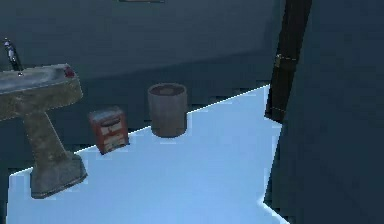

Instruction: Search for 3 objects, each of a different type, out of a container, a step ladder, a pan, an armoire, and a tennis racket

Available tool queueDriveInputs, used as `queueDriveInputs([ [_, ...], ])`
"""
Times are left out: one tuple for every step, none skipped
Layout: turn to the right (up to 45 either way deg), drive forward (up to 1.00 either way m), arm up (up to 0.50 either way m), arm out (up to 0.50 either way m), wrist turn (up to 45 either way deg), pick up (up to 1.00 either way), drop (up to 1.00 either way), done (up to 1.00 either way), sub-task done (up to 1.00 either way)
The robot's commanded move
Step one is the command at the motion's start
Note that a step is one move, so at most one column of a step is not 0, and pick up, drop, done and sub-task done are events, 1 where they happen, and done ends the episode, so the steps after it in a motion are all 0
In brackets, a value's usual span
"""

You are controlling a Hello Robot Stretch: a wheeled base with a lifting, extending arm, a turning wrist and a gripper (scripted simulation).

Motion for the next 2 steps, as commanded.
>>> queueDriveInputs([
  [0.0,1.00,0.00,0.00,0.0,0.00,0.00,0.00,0.00],
  [-6.0,0.00,0.00,0.00,0.0,0.00,0.00,0.00,0.00],
])
